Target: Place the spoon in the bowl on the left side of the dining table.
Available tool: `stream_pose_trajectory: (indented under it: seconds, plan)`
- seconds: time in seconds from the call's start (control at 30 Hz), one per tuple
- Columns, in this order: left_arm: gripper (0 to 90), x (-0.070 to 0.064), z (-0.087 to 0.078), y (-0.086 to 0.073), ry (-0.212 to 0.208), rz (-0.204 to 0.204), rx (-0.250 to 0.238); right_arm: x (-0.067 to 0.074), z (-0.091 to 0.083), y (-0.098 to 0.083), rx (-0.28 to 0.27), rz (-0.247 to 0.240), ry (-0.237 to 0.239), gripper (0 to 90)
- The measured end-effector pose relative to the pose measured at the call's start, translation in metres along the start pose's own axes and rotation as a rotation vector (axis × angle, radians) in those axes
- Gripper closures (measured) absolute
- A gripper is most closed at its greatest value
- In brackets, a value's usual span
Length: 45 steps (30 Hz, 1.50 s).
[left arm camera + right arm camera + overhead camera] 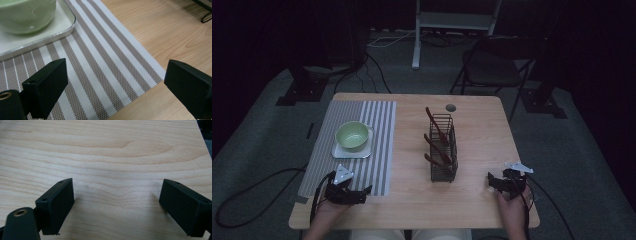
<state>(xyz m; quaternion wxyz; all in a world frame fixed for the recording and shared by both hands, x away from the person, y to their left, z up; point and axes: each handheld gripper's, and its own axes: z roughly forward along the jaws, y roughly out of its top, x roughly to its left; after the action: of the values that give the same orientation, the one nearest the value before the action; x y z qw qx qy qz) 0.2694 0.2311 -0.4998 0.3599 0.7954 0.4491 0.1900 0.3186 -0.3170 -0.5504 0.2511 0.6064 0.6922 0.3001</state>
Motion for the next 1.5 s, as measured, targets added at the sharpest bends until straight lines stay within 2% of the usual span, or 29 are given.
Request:
stream_pose_trajectory:
  seconds: [0.03,0.2,0.37,0.5,0.8,0.97,1.23,1.27,1.37,1.5]
  plan:
    - [5.1,-0.002,-0.001,0.005,-0.016,0.008,-0.016,0.000,0.000,0.000,0.000,0.000,0.000,11.9]
    - [5.1,-0.007,0.000,0.012,-0.038,0.024,-0.032,0.000,0.000,0.000,0.000,0.000,0.000,11.9]
    - [5.1,-0.012,0.002,0.018,-0.041,0.048,-0.046,0.000,0.000,0.000,0.000,0.000,0.000,11.9]
    - [5.1,-0.016,0.001,0.024,-0.043,0.054,-0.070,0.000,0.000,0.000,0.000,0.000,0.000,11.9]
    - [5.1,-0.019,0.000,0.034,-0.053,0.075,-0.089,0.000,0.000,0.000,0.000,0.000,0.000,11.9]
    - [5.1,-0.022,0.001,0.039,-0.077,0.079,-0.096,0.000,0.000,0.000,0.000,0.000,0.000,11.9]
    - [5.2,-0.028,0.001,0.052,-0.098,0.114,-0.131,0.000,0.000,0.000,0.000,0.000,0.000,11.9]
    - [5.1,-0.029,0.002,0.055,-0.111,0.117,-0.133,0.000,0.000,0.000,0.000,0.000,0.000,11.9]
    - [5.1,-0.029,0.004,0.059,-0.112,0.122,-0.132,0.000,0.000,0.000,0.000,-0.001,0.000,11.9]
    - [5.1,-0.032,0.008,0.066,-0.136,0.130,-0.155,0.000,0.000,0.000,0.000,-0.002,0.000,11.9]
